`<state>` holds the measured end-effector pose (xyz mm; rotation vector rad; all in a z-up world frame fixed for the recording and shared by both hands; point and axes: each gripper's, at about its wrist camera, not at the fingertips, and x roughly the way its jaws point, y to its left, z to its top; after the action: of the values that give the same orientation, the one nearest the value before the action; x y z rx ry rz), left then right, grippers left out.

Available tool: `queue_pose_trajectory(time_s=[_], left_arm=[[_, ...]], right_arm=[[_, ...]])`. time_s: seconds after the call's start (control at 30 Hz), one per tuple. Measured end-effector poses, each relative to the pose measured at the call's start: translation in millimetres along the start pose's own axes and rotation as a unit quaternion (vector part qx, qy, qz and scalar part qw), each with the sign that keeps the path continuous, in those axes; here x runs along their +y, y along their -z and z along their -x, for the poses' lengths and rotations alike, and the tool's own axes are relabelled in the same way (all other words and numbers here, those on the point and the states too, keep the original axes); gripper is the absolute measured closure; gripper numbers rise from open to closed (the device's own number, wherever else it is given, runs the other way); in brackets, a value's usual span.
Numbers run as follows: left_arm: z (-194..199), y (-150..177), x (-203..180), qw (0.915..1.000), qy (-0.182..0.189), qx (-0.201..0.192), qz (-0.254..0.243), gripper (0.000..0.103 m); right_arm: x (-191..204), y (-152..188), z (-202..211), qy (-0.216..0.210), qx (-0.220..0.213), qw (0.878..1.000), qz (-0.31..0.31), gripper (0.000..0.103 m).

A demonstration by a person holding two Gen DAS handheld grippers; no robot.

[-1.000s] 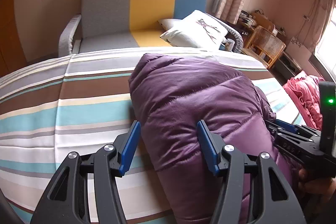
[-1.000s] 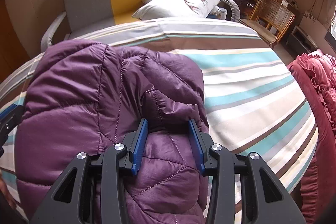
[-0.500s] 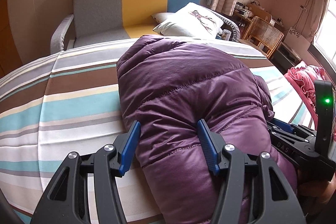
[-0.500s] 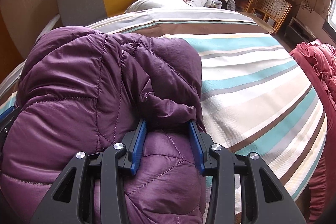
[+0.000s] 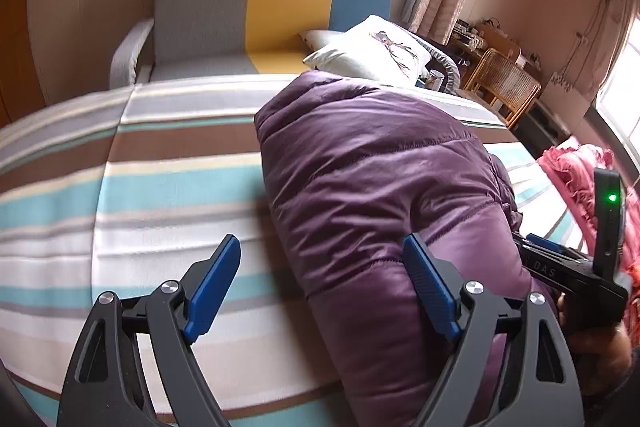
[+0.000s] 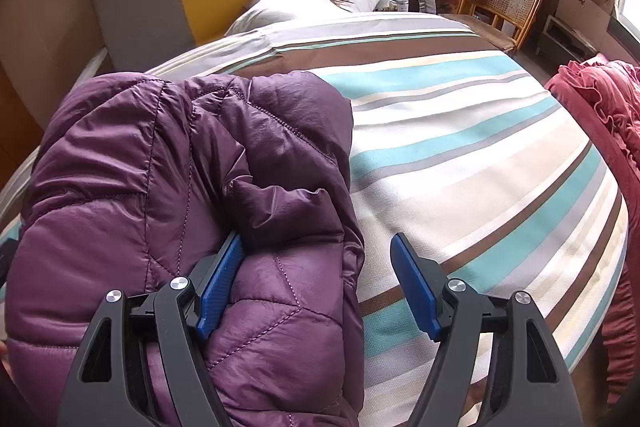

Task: Fold large clothes

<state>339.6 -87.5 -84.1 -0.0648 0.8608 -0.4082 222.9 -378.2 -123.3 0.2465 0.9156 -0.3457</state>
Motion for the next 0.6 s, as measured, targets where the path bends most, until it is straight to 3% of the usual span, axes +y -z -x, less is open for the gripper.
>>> queue_pose_trajectory(time_s=[0.23, 0.43, 0.6], left_arm=[[-7.4, 11.1, 16.7, 0.9964, 0.068, 0.028, 0.043, 0.02], [-15.5, 20.0, 23.6, 0.9891, 0.118, 0.046, 0.074, 0.019], [-25.7, 25.4, 14.3, 0.9823, 0.159, 0.059, 0.08, 0.019]], right_arm=[[2.7, 2.8, 10.0, -0.007, -0.006, 1.0, 0.026, 0.031], [-2.7, 7.4, 7.6, -0.037, 0.002, 0.999, 0.002, 0.031], [-5.6, 8.6, 4.5, -0.072, 0.01, 0.997, -0.004, 0.04]])
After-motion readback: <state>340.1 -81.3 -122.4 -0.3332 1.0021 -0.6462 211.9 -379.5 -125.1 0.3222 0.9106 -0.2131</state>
